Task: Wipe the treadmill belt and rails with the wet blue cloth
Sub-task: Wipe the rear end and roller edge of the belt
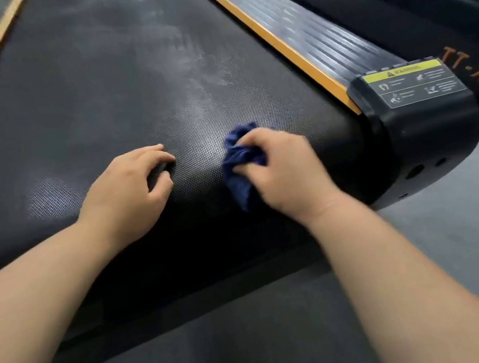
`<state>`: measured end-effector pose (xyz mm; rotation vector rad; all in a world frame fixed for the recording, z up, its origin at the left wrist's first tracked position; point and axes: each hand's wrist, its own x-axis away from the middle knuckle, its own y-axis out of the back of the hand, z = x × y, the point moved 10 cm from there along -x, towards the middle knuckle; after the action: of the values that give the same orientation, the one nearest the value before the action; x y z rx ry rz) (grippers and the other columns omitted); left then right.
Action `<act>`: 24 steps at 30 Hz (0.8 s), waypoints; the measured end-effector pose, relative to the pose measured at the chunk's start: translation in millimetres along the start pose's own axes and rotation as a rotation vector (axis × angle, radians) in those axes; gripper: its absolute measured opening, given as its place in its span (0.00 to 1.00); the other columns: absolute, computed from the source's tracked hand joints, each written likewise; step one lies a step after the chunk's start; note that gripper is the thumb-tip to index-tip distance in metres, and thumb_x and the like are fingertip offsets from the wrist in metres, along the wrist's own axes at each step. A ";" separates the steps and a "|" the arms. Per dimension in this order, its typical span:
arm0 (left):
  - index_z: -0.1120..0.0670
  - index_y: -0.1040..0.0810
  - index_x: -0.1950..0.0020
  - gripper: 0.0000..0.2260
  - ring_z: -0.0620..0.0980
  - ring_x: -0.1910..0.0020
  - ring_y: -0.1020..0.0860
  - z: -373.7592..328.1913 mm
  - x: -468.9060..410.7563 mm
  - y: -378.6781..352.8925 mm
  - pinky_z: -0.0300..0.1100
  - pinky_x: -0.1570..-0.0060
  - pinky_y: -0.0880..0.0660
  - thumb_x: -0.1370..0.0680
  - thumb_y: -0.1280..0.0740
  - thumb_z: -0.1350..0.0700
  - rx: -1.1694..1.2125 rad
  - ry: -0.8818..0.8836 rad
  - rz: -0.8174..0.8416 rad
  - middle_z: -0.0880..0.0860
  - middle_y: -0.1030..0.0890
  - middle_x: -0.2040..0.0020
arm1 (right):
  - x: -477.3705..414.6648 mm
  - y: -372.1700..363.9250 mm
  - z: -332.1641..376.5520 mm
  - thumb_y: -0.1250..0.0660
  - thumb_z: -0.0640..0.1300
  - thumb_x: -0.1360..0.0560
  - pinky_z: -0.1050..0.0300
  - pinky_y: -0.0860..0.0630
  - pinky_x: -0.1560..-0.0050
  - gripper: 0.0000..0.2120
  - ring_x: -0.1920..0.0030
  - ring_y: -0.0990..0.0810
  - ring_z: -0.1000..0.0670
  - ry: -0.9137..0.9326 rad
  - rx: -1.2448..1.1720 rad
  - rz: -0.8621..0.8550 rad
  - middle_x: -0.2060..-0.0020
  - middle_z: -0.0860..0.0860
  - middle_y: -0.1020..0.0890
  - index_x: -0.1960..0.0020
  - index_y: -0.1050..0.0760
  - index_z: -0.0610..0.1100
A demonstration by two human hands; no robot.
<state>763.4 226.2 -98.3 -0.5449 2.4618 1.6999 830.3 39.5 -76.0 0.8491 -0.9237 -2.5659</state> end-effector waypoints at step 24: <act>0.49 0.22 0.38 0.19 0.46 0.31 0.32 103.4 55.4 70.9 0.39 0.33 0.39 0.24 0.39 0.65 -0.063 0.098 0.049 0.45 0.27 0.32 | 2.2 -75.9 82.1 0.30 0.36 0.32 0.69 0.34 0.56 0.11 0.56 0.22 0.52 0.066 -0.033 0.214 0.61 0.54 0.21 0.52 0.20 0.47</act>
<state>675.1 330.6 -89.6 -0.5934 2.5151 1.8165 773.3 135.6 -75.4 0.7758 -0.8983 -2.3498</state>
